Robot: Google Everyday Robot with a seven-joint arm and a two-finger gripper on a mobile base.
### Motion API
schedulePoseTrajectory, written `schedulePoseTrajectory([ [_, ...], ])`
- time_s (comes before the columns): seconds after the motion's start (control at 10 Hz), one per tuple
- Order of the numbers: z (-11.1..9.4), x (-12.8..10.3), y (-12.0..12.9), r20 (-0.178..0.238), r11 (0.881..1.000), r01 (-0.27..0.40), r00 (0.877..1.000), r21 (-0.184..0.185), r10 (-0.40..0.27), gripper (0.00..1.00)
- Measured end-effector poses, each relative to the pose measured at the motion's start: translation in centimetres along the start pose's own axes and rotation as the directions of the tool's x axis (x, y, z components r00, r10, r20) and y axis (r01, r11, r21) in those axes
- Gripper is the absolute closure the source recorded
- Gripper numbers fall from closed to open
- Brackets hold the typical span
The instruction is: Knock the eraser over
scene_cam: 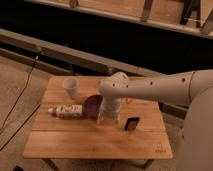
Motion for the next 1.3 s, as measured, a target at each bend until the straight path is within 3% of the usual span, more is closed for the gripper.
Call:
schedulePoseTrajectory([
  [0.7, 2.1, 0.1, -5.9, 0.007, 0.997, -0.072, 0.997, 0.006, 0.072, 0.35],
  [1.3, -0.7, -4.1, -8.0, 0.064, 0.997, -0.022, 0.998, 0.079, 0.017, 0.35],
])
